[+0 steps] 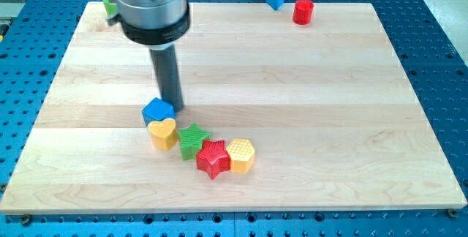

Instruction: Move the cube above the green star

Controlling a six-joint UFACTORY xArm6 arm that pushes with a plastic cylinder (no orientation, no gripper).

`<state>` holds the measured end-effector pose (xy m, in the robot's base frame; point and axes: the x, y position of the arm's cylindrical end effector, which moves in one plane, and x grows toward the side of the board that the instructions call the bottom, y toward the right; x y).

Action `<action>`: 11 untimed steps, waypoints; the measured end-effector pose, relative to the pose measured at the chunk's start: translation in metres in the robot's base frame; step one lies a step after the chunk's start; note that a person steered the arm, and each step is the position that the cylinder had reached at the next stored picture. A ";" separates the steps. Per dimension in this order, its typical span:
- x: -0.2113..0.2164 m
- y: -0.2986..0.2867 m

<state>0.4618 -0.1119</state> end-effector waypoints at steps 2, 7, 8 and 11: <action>0.012 -0.094; 0.002 -0.008; -0.005 0.013; 0.008 0.015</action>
